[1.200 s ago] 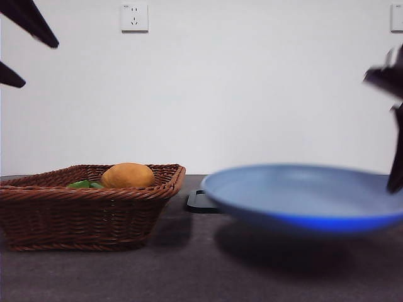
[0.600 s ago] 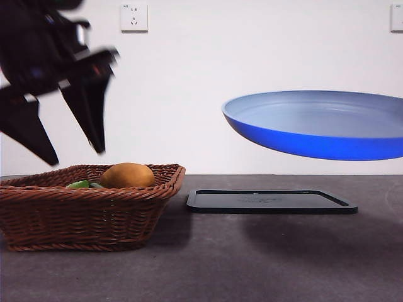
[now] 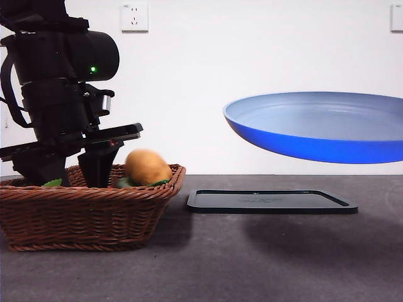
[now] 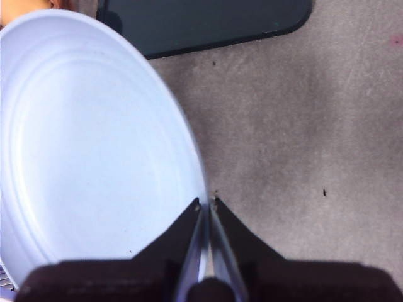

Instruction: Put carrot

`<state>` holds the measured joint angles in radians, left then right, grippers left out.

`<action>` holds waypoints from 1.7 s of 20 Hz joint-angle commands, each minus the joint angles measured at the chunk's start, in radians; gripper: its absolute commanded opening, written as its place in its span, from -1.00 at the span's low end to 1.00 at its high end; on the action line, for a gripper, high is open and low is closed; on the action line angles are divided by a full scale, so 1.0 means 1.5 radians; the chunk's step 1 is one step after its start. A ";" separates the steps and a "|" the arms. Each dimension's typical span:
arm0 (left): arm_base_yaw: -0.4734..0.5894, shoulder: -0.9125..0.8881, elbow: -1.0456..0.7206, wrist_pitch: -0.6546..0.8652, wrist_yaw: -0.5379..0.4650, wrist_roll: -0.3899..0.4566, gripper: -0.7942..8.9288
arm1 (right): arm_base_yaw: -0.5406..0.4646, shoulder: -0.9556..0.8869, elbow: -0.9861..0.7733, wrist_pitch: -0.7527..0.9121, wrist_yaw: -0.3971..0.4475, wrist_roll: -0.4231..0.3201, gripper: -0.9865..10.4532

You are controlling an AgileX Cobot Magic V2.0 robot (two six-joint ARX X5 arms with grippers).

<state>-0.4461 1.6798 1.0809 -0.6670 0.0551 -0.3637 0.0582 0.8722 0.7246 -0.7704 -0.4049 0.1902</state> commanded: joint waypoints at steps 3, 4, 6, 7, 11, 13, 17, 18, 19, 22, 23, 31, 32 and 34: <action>-0.003 -0.009 0.013 -0.019 -0.002 0.011 -0.53 | 0.000 0.003 0.014 0.006 -0.006 -0.003 -0.82; -0.003 -0.034 0.013 -0.025 -0.002 0.019 -0.53 | 0.000 0.003 0.014 0.006 -0.006 -0.003 -0.82; -0.003 -0.112 0.013 -0.025 0.000 0.019 -0.53 | 0.001 0.013 0.014 0.007 -0.006 -0.002 -0.82; -0.003 -0.154 0.013 -0.025 0.009 0.019 -0.53 | 0.001 0.021 0.014 0.009 -0.006 -0.002 -0.82; -0.058 -0.274 0.013 0.043 0.161 0.009 -0.53 | 0.038 0.075 0.014 0.071 -0.009 0.044 -0.82; -0.135 -0.273 0.013 0.105 0.174 -0.003 -0.53 | 0.102 0.113 0.014 0.099 -0.007 0.072 -0.82; -0.246 -0.241 0.013 0.120 0.086 0.010 -0.53 | 0.186 0.156 0.014 0.125 -0.005 0.100 -0.82; -0.264 -0.229 0.013 0.107 0.056 0.026 -0.53 | 0.197 0.158 0.014 0.131 -0.006 0.108 -0.82; -0.277 -0.213 0.013 0.098 0.041 0.034 -0.53 | 0.205 0.158 0.014 0.139 -0.006 0.112 -0.82; -0.302 -0.164 0.013 0.088 0.030 0.034 -0.53 | 0.216 0.158 0.014 0.144 -0.005 0.120 -0.82; -0.306 -0.151 0.013 0.086 0.030 0.035 -0.53 | 0.217 0.158 0.014 0.144 -0.006 0.121 -0.82; -0.318 -0.138 0.013 0.083 0.022 0.036 -0.27 | 0.216 0.158 0.014 0.139 -0.004 0.131 -0.82; -0.318 -0.138 0.013 0.085 0.036 0.036 -0.27 | 0.216 0.158 0.014 0.139 -0.003 0.137 -0.82; -0.318 -0.148 0.014 0.085 0.040 0.035 -0.27 | 0.213 0.158 0.014 0.132 0.006 0.145 -0.82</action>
<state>-0.9112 1.4567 1.0813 -0.5480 0.1123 -0.3222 0.3737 1.1034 0.7254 -0.5816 -0.3916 0.3889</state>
